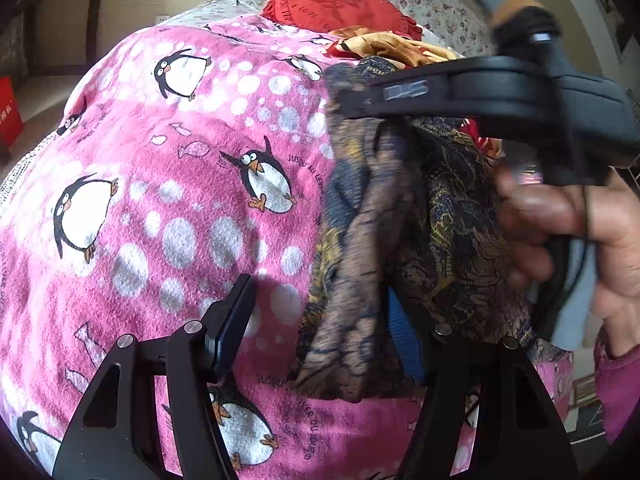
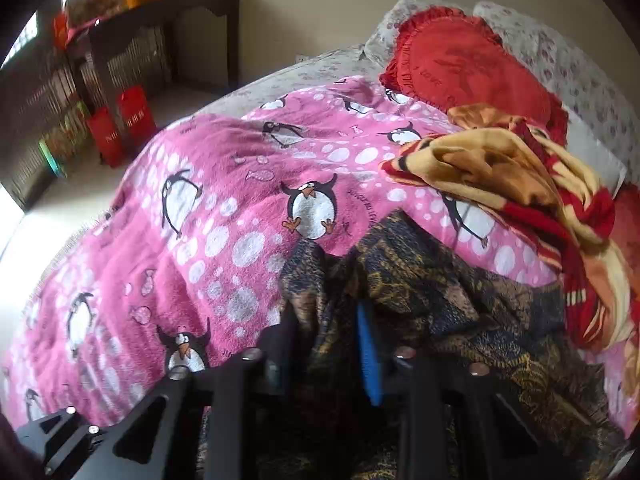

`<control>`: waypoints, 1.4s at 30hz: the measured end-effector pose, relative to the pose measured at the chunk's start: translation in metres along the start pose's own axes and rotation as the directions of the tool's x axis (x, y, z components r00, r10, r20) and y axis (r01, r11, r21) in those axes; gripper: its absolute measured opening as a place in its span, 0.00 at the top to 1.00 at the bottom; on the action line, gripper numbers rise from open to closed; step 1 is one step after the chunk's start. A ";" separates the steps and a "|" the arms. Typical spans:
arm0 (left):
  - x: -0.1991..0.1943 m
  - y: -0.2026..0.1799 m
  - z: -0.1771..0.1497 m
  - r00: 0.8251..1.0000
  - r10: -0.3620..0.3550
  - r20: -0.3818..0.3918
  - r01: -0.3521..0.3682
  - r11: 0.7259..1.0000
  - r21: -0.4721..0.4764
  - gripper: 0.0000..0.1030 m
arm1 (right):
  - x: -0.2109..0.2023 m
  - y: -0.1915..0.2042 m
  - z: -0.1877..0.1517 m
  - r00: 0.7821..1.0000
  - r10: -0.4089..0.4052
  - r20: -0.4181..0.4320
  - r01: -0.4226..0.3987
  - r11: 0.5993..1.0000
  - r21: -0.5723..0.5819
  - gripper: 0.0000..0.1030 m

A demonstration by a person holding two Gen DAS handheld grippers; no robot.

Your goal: Fold small clothes

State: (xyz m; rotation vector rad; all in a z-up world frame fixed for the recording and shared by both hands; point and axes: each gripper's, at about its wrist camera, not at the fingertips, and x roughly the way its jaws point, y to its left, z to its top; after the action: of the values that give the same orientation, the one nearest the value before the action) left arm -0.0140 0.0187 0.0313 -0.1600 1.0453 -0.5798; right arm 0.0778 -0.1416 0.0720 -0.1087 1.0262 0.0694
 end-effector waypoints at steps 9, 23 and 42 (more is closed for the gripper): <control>0.020 -0.026 0.024 0.999 -0.043 0.025 0.043 0.999 -0.002 0.24 | -0.033 -0.051 -0.010 0.983 0.179 0.050 -0.185 0.966 0.182 0.88; 0.031 -0.035 0.035 0.989 -0.143 0.021 0.144 0.989 -0.023 0.78 | -0.033 -0.051 -0.006 0.973 0.227 0.031 -0.227 0.941 0.251 0.24; 0.038 -0.044 0.019 1.000 -0.018 -0.003 0.018 1.000 -0.008 0.49 | 0.000 -0.044 -0.002 0.995 0.093 -0.027 -0.089 0.988 0.123 0.72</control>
State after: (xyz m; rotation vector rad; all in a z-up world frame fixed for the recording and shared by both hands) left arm -0.0002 -0.0414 0.0291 -0.1756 1.0501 -0.5923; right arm 0.0806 -0.1854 0.0734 0.0483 1.0656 0.0884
